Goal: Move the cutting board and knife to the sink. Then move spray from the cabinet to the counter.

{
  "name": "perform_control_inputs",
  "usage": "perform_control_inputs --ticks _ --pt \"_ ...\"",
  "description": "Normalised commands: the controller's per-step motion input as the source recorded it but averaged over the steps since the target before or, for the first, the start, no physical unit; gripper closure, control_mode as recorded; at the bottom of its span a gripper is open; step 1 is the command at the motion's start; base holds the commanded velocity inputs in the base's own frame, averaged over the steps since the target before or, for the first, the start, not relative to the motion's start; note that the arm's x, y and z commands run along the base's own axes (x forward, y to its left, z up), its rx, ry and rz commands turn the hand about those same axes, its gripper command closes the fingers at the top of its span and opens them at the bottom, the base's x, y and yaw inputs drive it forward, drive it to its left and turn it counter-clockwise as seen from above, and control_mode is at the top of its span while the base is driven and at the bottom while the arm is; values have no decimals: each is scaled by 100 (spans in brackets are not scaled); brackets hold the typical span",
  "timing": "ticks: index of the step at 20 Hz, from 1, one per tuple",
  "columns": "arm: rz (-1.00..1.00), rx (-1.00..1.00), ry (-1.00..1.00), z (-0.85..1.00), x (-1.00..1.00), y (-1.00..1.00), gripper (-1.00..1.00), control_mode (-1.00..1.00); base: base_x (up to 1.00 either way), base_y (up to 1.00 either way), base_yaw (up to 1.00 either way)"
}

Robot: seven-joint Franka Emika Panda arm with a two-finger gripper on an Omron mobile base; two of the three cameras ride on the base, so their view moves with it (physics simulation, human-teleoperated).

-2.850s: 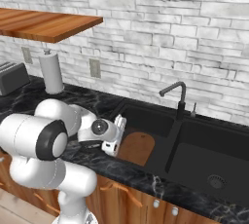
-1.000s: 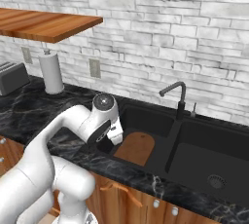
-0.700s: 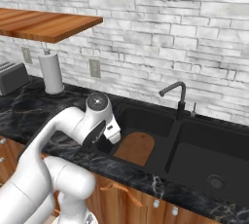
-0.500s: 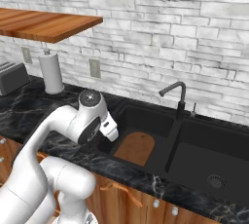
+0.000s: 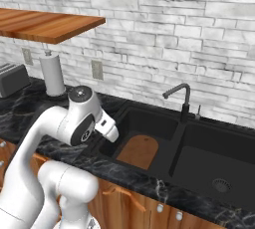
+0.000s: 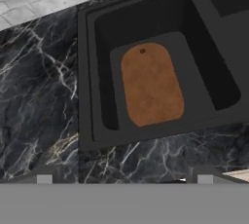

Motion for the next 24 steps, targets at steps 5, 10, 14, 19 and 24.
perform_control_inputs --ticks 5,10,14,19,24 --pt "17 -11 8 9 -19 4 -100 -100 0 0 0" --pt "15 -6 5 6 -12 1 -100 -100 0 0 0" --pt "0 0 0 0 0 0 -100 -100 0 0 0" --pt "0 0 0 0 0 0 -100 100 -1 0 0" --pt "0 0 0 0 0 0 -100 100 -34 0 0"
